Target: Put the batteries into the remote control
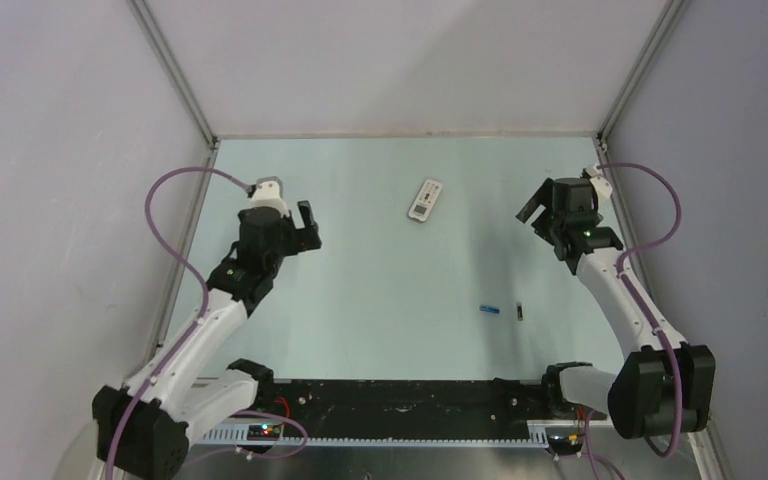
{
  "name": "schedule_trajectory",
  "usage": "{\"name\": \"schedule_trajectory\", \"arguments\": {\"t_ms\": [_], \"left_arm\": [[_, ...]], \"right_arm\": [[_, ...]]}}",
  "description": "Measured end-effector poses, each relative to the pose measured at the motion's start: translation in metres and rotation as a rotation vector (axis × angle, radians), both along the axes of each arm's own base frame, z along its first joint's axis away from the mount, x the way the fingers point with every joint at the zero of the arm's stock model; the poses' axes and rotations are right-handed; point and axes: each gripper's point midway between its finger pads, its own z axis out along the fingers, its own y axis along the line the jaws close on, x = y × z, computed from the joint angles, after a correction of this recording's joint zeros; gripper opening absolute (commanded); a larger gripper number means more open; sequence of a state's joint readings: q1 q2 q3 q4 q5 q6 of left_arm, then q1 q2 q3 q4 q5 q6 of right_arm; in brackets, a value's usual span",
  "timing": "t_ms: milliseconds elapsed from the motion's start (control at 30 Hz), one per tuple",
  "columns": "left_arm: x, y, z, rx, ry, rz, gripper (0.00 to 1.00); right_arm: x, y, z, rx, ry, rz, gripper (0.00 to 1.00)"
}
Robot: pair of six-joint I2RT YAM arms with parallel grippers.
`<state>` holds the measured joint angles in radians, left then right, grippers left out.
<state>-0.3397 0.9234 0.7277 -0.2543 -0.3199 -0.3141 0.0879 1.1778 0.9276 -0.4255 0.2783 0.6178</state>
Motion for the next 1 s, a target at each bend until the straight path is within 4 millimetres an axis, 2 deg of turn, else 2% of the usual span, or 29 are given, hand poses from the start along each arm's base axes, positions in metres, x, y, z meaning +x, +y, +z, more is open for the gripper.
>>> {"name": "schedule_trajectory", "arguments": {"t_ms": [167,300,400,433,500,567,667,833,1000], "left_arm": [[0.019,-0.038,-0.028,-0.046,0.091,-0.154,1.00],[0.044,-0.078,-0.048,-0.063,0.171,-0.294,1.00],[0.070,-0.120,-0.054,-0.041,0.200,-0.424,1.00],[0.085,-0.139,-0.055,-0.028,0.197,-0.474,1.00],[0.093,-0.161,-0.058,-0.013,0.203,-0.530,1.00],[0.111,-0.190,-0.063,0.008,0.200,-0.596,1.00],[0.127,-0.225,-0.081,0.043,0.214,-0.674,1.00],[0.128,-0.257,-0.117,0.089,0.296,-0.743,1.00],[0.135,-0.279,-0.126,0.107,0.320,-0.758,1.00]], "right_arm": [[0.005,0.021,-0.012,0.032,0.029,0.071,0.92],[0.006,0.039,-0.019,0.065,0.046,0.120,0.91],[0.007,0.051,-0.023,0.086,0.057,0.155,0.91],[0.006,0.054,-0.024,0.094,0.062,0.165,0.91],[0.005,0.060,-0.027,0.104,0.071,0.182,0.91],[0.004,0.065,-0.028,0.111,0.079,0.197,0.91],[0.001,0.067,-0.030,0.116,0.093,0.209,0.91],[-0.006,0.066,-0.036,0.108,0.127,0.212,0.91],[-0.010,0.064,-0.039,0.098,0.150,0.218,0.91]]}}
